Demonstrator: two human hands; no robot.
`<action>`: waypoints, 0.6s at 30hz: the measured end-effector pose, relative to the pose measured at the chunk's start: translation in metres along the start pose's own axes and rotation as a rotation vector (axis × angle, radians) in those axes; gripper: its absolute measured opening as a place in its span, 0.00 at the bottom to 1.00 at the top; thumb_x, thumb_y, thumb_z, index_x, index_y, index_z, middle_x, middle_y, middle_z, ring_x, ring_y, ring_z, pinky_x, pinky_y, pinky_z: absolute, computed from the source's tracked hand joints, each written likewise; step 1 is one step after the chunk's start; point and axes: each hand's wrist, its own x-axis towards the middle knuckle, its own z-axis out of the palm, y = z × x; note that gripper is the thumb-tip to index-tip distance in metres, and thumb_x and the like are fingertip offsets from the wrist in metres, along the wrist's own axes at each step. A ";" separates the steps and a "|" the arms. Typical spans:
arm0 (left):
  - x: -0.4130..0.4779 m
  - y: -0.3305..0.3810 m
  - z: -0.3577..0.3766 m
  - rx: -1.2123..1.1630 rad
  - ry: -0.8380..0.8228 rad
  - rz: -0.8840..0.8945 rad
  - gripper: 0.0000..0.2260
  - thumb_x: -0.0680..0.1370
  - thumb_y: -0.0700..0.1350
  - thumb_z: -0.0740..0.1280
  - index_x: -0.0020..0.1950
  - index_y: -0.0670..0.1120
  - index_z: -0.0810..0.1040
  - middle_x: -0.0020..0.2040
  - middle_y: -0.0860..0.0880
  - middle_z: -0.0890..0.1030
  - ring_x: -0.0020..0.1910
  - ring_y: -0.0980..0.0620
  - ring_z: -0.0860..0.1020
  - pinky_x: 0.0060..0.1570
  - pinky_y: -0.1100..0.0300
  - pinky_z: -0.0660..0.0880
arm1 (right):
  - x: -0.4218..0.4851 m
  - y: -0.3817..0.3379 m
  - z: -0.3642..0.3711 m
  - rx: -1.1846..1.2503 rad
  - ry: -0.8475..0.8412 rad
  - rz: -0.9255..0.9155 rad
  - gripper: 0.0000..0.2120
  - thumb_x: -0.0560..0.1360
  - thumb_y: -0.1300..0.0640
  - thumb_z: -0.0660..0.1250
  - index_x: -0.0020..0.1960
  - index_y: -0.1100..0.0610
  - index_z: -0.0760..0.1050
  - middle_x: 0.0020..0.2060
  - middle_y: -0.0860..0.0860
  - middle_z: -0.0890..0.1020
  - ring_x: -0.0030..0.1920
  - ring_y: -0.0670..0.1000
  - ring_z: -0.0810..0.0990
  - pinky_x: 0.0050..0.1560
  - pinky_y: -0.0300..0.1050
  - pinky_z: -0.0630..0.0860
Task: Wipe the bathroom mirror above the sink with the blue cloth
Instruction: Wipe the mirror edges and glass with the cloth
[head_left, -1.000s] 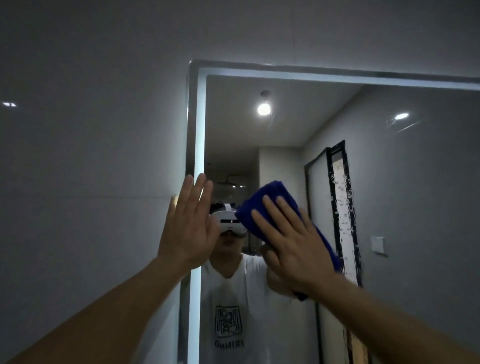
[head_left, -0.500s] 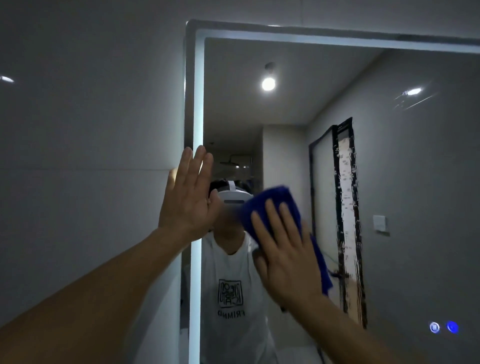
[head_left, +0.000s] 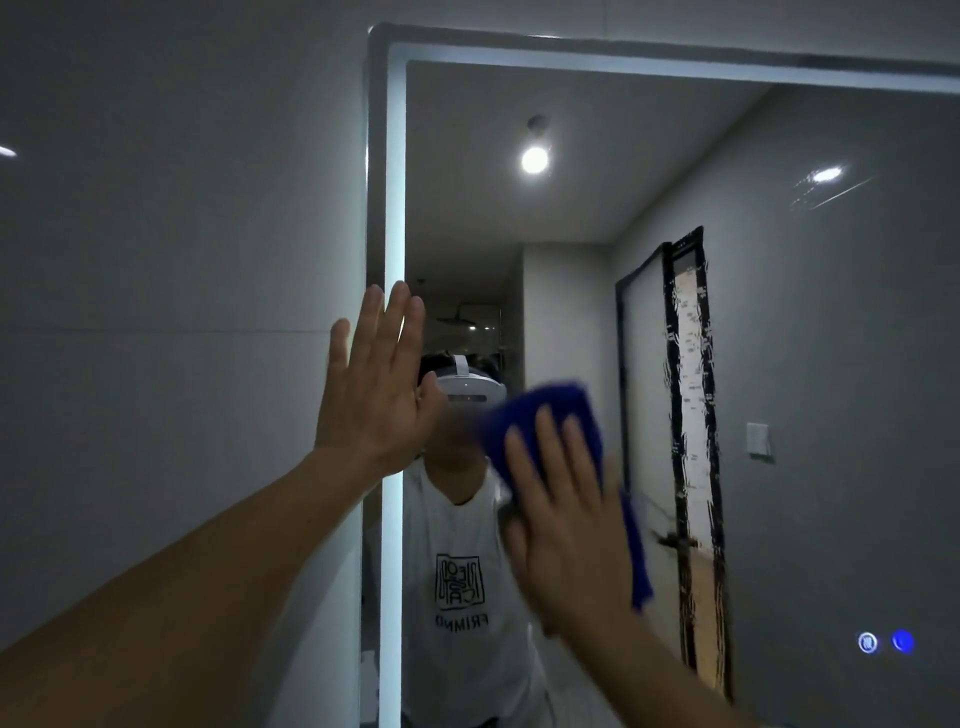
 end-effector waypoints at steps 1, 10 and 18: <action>0.000 0.000 0.000 0.000 -0.001 0.002 0.33 0.79 0.59 0.46 0.82 0.47 0.49 0.82 0.47 0.46 0.80 0.48 0.42 0.76 0.45 0.40 | -0.033 -0.003 0.005 -0.038 -0.027 -0.098 0.38 0.74 0.47 0.60 0.81 0.50 0.51 0.80 0.53 0.51 0.80 0.57 0.49 0.75 0.61 0.52; -0.001 0.001 -0.002 0.082 -0.019 -0.008 0.33 0.79 0.59 0.44 0.82 0.47 0.44 0.82 0.46 0.42 0.80 0.47 0.41 0.77 0.43 0.40 | 0.059 0.033 -0.015 0.040 0.037 0.082 0.33 0.77 0.48 0.54 0.80 0.48 0.49 0.80 0.53 0.52 0.80 0.55 0.48 0.76 0.56 0.47; -0.013 0.010 -0.005 0.107 -0.009 -0.024 0.32 0.81 0.56 0.48 0.82 0.44 0.45 0.82 0.44 0.44 0.79 0.48 0.38 0.75 0.48 0.35 | -0.036 0.010 0.004 -0.003 0.002 -0.074 0.35 0.76 0.50 0.60 0.80 0.52 0.53 0.80 0.55 0.53 0.80 0.57 0.50 0.77 0.61 0.50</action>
